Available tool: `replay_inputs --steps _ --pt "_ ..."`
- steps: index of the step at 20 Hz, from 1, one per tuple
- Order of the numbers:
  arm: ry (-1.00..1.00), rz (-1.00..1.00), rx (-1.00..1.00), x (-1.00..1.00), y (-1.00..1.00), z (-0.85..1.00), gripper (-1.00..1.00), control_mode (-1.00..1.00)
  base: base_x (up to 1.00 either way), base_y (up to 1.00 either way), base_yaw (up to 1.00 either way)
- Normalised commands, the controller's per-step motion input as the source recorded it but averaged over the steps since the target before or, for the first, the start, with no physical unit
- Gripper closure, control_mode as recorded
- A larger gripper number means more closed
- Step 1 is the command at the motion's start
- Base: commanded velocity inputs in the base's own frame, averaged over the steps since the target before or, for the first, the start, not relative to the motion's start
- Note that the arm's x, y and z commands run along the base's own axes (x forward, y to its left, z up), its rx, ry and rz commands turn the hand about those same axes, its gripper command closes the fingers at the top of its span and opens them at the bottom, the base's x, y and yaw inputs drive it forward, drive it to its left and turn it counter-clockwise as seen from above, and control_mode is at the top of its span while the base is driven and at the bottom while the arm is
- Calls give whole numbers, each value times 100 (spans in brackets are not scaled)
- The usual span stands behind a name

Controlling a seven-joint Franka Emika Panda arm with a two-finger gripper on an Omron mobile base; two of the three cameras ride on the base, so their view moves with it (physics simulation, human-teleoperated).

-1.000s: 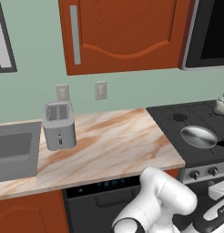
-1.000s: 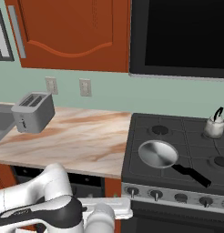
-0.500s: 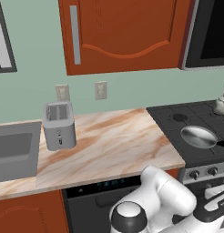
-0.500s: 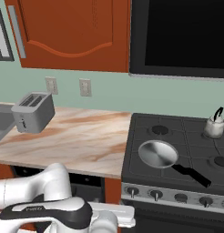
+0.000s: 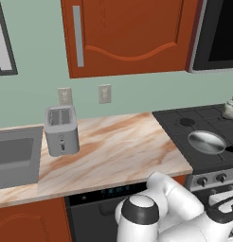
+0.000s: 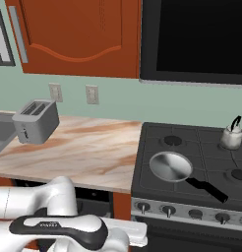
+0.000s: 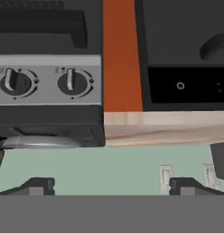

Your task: Pick the pan from the cabinet and place it on the stove. Then turn on the stove burner for the pan.

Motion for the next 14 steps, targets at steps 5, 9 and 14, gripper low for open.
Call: replay_inputs --steps 5,9,14 --pt "-19 0 0 15 -10 -24 -100 -100 0 0 0" --pt "-17 0 0 19 -21 -26 -100 -100 0 0 0" --pt "-14 0 0 21 -25 -23 -100 -100 0 0 0"
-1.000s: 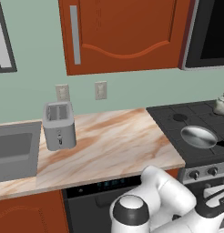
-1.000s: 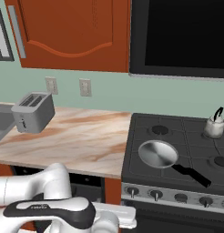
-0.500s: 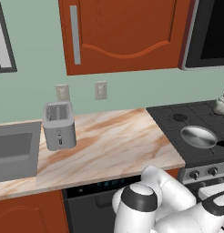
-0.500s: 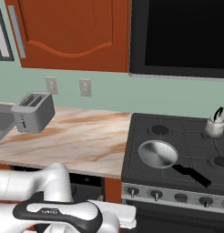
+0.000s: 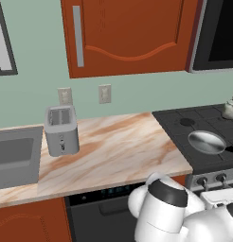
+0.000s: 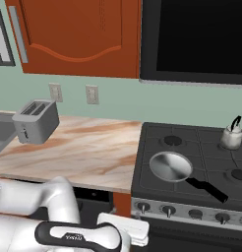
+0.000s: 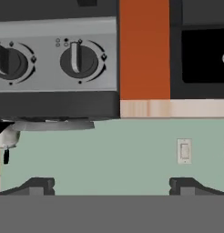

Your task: Pick the pan from the cabinet and place it on the stove. Then turn on the stove burner for the pan.

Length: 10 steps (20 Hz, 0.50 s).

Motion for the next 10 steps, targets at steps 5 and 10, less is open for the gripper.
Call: replay_inputs --steps 5,10 --pt "-7 0 0 6 -29 -17 -100 -100 0 0 0" --pt "-1 0 -4 0 -13 -12 -100 -100 0 0 0"
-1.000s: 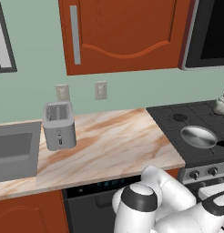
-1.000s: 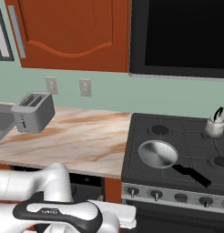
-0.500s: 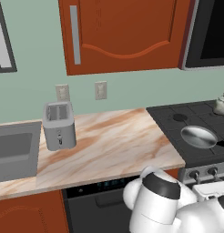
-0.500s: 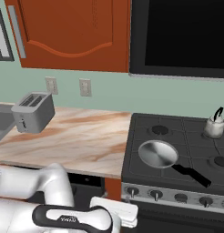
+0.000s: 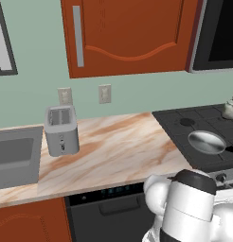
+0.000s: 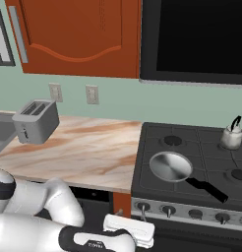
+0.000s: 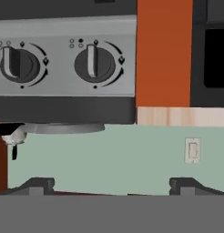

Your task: Pick the pan from the cabinet and place it on the stove. Then turn on the stove burner for the pan.

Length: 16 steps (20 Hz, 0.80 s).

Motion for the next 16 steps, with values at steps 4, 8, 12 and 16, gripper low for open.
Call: replay_inputs --steps 4,8,12,16 --pt "0 0 -8 1 0 -4 -100 -100 0 0 0" --pt "2 0 -4 8 0 0 -100 -100 0 0 0" --pt "2 0 -1 14 0 -1 -100 -100 0 0 0" --pt "11 0 0 20 0 -7 -100 -100 0 0 0"
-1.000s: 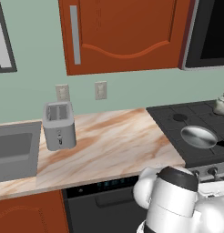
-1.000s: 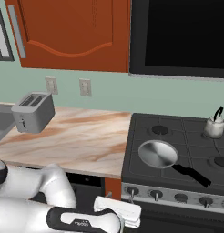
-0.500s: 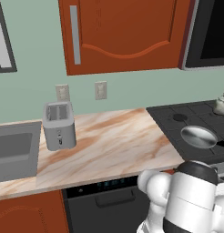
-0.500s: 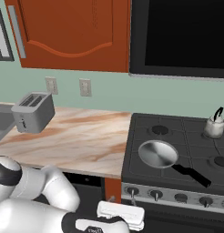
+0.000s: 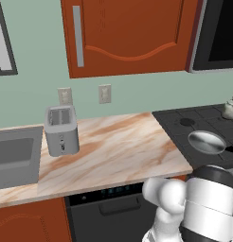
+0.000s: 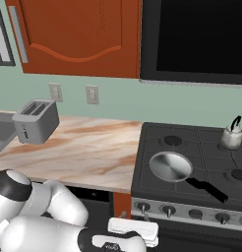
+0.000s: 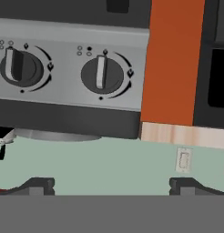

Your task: Pick the pan from the cabinet and place it on the stove. Then turn on the stove burner for the pan.

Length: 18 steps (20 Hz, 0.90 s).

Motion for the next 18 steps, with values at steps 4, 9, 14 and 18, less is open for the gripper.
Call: replay_inputs --steps 4,9,14,18 --pt "15 0 0 23 2 -11 -100 -100 0 0 0" --pt "14 0 0 22 1 -17 -100 -100 0 0 0" --pt "9 0 0 21 0 -11 -100 -100 0 0 0" --pt "6 0 0 20 0 -7 -100 -100 0 0 0"
